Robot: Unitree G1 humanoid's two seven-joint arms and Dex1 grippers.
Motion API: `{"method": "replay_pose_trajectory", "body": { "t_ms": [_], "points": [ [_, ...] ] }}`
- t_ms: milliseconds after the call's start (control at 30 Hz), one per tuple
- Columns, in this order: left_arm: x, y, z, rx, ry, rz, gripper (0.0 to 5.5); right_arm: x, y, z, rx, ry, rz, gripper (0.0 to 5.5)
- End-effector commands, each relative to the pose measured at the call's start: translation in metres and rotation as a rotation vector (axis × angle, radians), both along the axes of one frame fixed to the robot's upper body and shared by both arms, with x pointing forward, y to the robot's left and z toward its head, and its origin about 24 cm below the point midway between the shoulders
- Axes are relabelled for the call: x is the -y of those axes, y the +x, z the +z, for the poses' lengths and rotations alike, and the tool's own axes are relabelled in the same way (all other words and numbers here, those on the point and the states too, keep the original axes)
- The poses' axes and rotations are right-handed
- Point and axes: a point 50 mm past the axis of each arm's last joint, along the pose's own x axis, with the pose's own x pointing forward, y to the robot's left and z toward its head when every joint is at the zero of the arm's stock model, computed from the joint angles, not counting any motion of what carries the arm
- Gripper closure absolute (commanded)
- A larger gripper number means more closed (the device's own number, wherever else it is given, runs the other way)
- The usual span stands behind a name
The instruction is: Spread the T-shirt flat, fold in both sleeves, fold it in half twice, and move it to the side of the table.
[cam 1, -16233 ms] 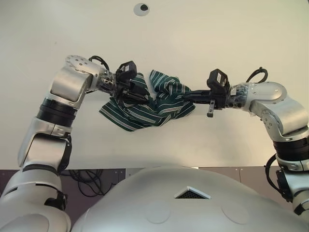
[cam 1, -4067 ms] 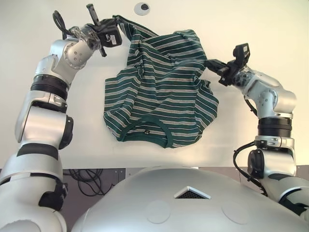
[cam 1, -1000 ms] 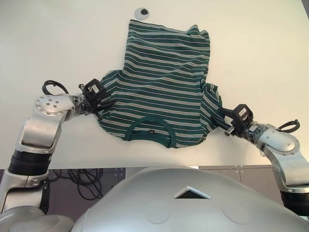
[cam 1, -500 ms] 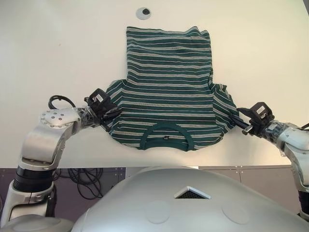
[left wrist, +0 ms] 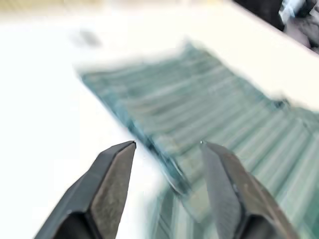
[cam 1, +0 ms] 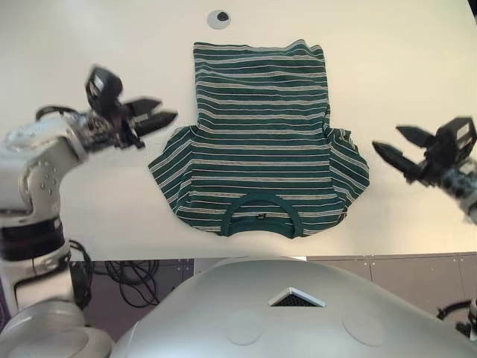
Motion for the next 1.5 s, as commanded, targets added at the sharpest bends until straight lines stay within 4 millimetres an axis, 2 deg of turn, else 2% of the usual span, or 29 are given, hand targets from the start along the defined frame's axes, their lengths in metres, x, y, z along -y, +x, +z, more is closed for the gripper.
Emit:
{"method": "replay_pose_trajectory", "body": {
  "t_ms": [33, 100, 167, 300, 433, 533, 633, 733, 1033, 1233, 1300, 1433, 1500],
  "points": [
    [0.035, 0.047, -0.029, 0.074, 0.149, 0.076, 3.15, -0.033, 0.053, -0.031, 0.001, -0.026, 0.006, 2.56],
    [0.060, 0.057, -0.043, 0.088, 0.189, 0.030, 3.15, -0.048, 0.057, -0.047, -0.016, -0.096, 0.066, 2.56],
    [0.080, 0.058, -0.061, 0.090, 0.247, -0.021, 3.15, -0.054, 0.054, -0.057, -0.031, -0.130, 0.091, 2.56],
    [0.085, 0.048, -0.100, 0.064, 0.380, -0.051, 3.15, -0.058, 0.048, -0.054, -0.026, -0.085, 0.125, 2.56],
    [0.078, 0.039, -0.123, 0.029, 0.469, -0.062, 3.15, -0.063, 0.047, -0.055, -0.042, -0.156, 0.185, 2.56],
    [0.078, 0.038, -0.128, 0.022, 0.485, -0.075, 3.15, -0.061, 0.046, -0.068, -0.074, -0.229, 0.178, 2.56],
    [0.080, 0.039, -0.129, 0.024, 0.489, -0.085, 3.15, -0.051, 0.042, -0.081, -0.118, -0.291, 0.151, 2.56],
    [0.081, 0.038, -0.130, 0.018, 0.482, -0.091, 3.15, -0.040, 0.038, -0.086, -0.138, -0.301, 0.118, 2.56],
    [0.077, 0.032, -0.135, -0.006, 0.482, -0.095, 3.15, -0.011, 0.029, -0.082, -0.161, -0.269, 0.017, 2.56],
    [0.079, 0.028, -0.138, -0.015, 0.471, -0.104, 3.15, -0.015, 0.028, -0.076, -0.157, -0.107, -0.003, 2.56],
    [0.080, 0.026, -0.139, -0.017, 0.470, -0.109, 3.15, -0.013, 0.028, -0.077, -0.167, -0.114, -0.013, 2.56],
    [0.082, 0.027, -0.138, -0.012, 0.471, -0.115, 3.15, -0.002, 0.028, -0.083, -0.187, -0.243, -0.047, 2.56],
    [0.083, 0.028, -0.137, -0.005, 0.468, -0.118, 3.15, 0.000, 0.030, -0.082, -0.185, -0.193, -0.085, 2.56]
  ]
}}
